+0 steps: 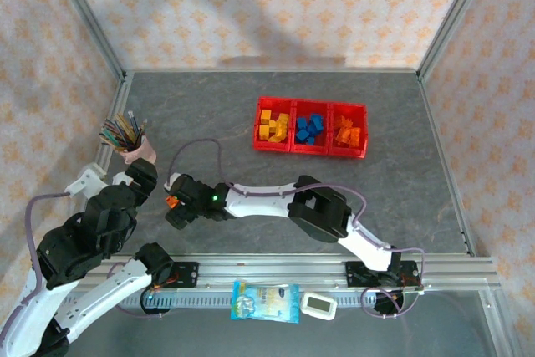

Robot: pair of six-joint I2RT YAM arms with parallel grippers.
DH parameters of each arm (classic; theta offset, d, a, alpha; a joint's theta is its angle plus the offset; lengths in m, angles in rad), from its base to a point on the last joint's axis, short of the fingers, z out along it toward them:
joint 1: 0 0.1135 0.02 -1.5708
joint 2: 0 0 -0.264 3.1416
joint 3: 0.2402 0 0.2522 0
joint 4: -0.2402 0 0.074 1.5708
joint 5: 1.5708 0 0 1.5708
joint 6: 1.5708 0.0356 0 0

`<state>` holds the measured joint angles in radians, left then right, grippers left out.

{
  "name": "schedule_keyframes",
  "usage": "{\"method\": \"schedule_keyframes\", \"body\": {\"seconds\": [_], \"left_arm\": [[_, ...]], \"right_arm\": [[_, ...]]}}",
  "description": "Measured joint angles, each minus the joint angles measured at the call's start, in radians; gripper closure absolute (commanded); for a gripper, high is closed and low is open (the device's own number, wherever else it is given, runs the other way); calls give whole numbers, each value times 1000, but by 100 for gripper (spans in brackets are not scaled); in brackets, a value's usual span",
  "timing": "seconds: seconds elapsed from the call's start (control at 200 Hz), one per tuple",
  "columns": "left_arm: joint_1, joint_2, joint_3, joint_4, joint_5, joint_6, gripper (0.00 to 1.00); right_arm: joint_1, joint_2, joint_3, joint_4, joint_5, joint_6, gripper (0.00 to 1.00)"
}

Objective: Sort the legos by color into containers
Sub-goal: Place the lego in the container, then pick up the lego from the bottom-left of the table, then place the lego in the container.

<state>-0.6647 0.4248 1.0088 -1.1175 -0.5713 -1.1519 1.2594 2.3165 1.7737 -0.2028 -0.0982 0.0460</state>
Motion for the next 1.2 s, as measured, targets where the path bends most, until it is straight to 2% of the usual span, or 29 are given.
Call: {"method": "schedule_keyframes", "body": {"seconds": [0.14,0.23,0.37,0.44,0.52,0.586,0.726,0.861,1.011,1.121,1.201], "left_arm": [[0,0,-3,0,0,0,1],[0,0,-5,0,-1,0,1],[0,0,-24,7,-2,0,1],[0,0,-28,9,-2,1,1],[0,2,-29,17,-2,3,1],[0,6,-29,33,5,13,1],[0,45,-28,97,34,62,1],[0,145,-28,214,94,138,1],[0,284,-48,401,174,217,1],[0,393,-64,533,238,263,1],[0,480,-66,621,283,285,1]], "right_arm": [[-3,66,61,-53,44,-13,21],[-3,73,79,-72,69,-20,38],[-3,77,80,-81,106,-24,59],[-4,76,80,-83,122,-18,67],[-4,63,64,-81,133,-2,72],[-6,14,2,-81,140,13,72],[-52,-226,-235,-82,144,87,72],[-208,-527,-451,-82,203,192,72],[-531,-808,-649,-88,281,299,70],[-765,-889,-729,-103,297,314,70],[-877,-875,-731,-112,296,312,71]]}}
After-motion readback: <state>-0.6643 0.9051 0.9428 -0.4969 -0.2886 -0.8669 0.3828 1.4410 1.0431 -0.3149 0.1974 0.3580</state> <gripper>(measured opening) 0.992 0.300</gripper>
